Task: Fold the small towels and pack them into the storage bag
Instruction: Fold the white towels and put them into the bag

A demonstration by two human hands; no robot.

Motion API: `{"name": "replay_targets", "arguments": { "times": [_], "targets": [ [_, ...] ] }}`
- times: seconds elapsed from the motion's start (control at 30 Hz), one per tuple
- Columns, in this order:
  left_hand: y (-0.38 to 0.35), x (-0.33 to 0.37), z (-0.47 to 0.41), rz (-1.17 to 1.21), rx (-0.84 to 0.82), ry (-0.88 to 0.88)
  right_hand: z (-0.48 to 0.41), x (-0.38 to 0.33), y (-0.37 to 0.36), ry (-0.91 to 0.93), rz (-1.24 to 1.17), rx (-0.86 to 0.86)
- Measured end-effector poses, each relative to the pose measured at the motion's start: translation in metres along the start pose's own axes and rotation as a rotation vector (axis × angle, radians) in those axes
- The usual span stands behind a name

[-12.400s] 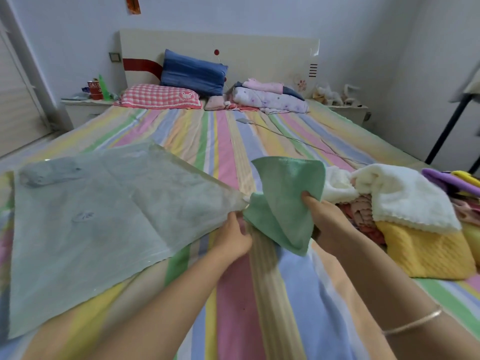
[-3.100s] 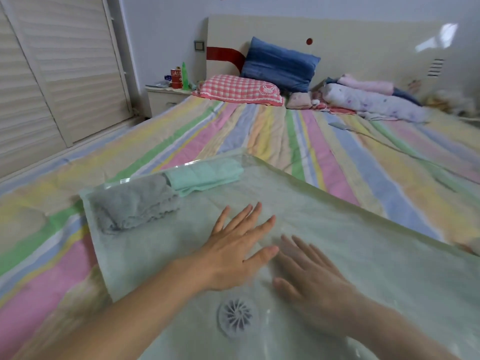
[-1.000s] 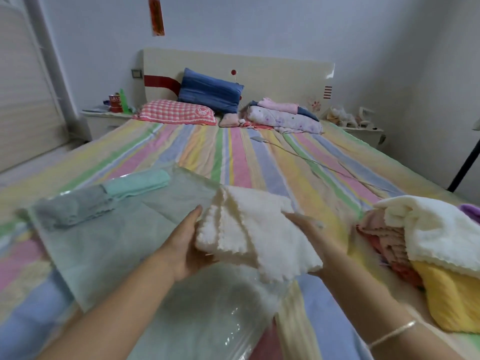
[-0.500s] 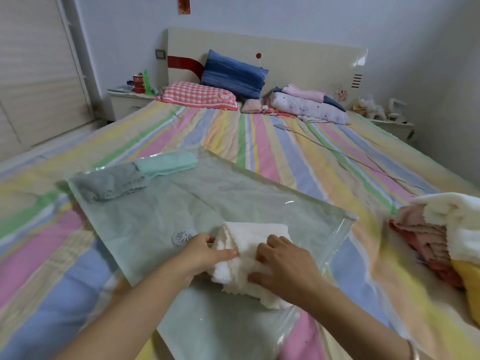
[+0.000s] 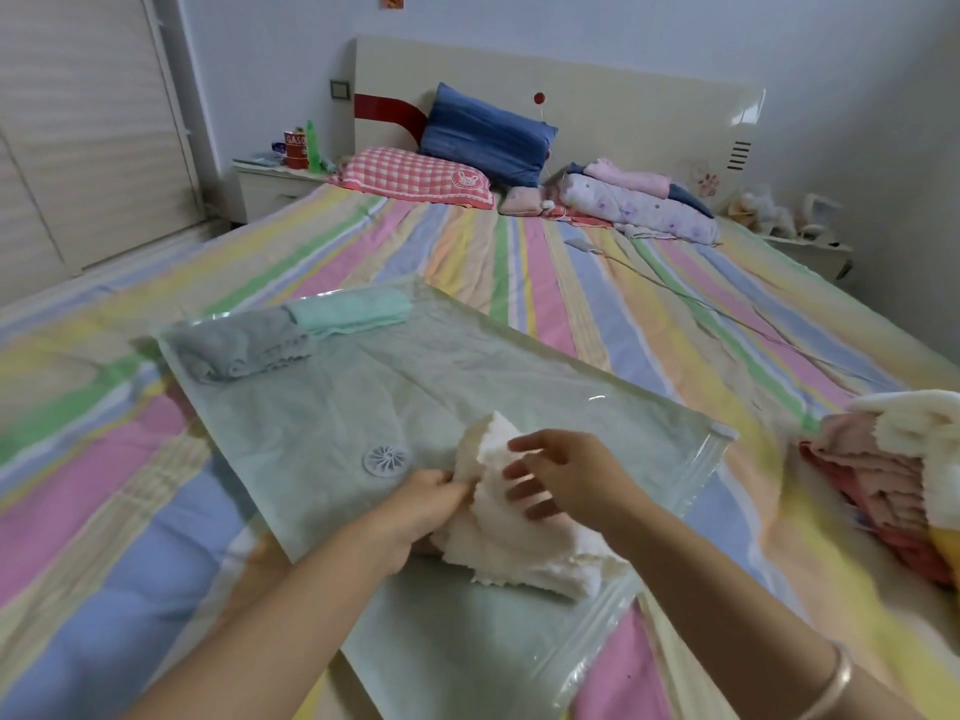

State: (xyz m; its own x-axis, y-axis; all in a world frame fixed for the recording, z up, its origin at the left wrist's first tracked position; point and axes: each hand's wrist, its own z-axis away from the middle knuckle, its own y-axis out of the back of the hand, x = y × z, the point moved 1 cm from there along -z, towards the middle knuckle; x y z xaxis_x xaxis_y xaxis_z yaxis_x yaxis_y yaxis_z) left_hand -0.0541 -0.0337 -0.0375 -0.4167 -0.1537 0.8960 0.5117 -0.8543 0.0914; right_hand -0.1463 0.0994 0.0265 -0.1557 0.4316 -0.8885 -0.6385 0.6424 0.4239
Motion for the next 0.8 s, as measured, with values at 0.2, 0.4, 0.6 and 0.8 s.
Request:
{"name": "replay_targets", "arguments": {
  "times": [0.2, 0.4, 0.6, 0.8],
  "targets": [
    [-0.013, 0.017, 0.007, -0.078, -0.122, -0.063, -0.004, 0.048, 0.058, -0.161, 0.465, 0.189],
    [-0.039, 0.030, 0.014, -0.079, 0.040, -0.248, 0.007, 0.072, 0.068, -0.357, -0.389, -0.138],
    [-0.055, 0.055, 0.024, 0.243, -0.145, -0.148, 0.024, 0.068, 0.076, -0.330, -0.749, -0.240],
    [-0.069, 0.062, 0.033, 0.224, -0.286, 0.071, 0.037, 0.069, 0.080, -0.327, -0.966, -0.207]
  ]
}}
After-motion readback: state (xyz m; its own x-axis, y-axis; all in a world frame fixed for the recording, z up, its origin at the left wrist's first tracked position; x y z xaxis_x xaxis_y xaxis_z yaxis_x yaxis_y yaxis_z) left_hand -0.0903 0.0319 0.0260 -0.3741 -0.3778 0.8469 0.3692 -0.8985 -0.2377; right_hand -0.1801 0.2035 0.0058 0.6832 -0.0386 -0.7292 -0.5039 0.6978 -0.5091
